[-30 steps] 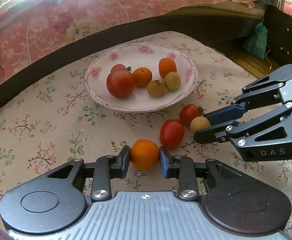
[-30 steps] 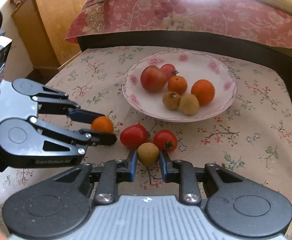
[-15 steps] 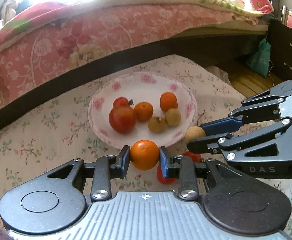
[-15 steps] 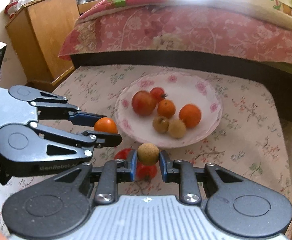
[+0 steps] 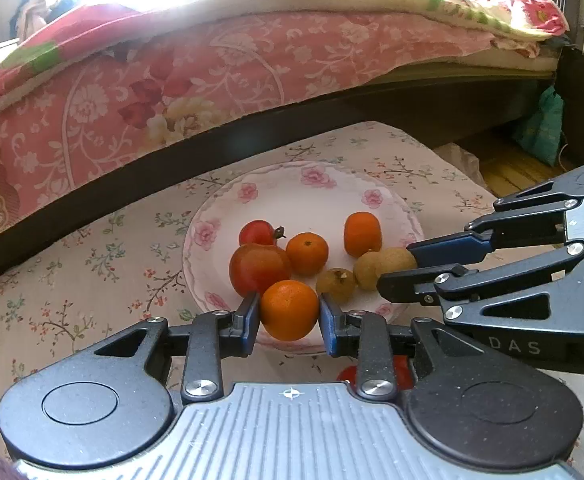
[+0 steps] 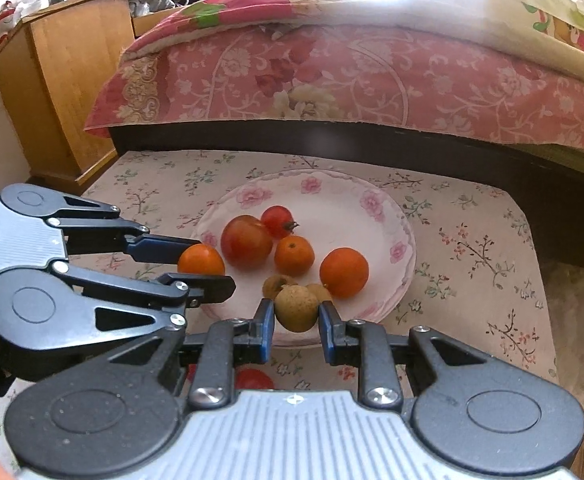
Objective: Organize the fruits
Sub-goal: 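Carry the mandarin orange and tan fruit over the white plate, then open both grippers to drop the orange and tan fruit onto the plate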
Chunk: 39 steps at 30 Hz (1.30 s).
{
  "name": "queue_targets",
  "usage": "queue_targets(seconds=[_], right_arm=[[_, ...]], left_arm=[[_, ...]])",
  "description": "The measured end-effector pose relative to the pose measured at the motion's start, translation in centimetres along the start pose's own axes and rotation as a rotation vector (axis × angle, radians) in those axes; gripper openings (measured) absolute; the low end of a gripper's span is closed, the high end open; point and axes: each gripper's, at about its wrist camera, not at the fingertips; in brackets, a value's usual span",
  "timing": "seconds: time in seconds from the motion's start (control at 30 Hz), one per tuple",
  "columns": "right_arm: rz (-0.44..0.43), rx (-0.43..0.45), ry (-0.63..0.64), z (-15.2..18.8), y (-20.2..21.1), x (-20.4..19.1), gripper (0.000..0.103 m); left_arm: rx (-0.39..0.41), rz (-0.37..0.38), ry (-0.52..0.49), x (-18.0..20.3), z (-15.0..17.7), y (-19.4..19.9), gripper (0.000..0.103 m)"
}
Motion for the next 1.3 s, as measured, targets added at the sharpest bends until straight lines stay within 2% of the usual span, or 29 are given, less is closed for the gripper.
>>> queue_targets(seconds=[0.9, 1.3], right_arm=[[0.024, 0.035, 0.012, -1.1, -1.6, 0.0, 0.027], [0.063, 0.041, 0.009, -1.3, -2.2, 0.4, 0.027]], left_arm=[[0.005, -0.059, 0.031, -1.0, -0.4, -1.2, 0.04], [0.006, -0.08, 0.033, -0.9, -0.5, -1.2, 0.051]])
Point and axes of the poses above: each gripper's, at about its wrist camera, not at the fingertips, and y roughly against the way its jaws point, x to its right, z to its underside, and after that the axes turned 10 degrees about z, right-handed
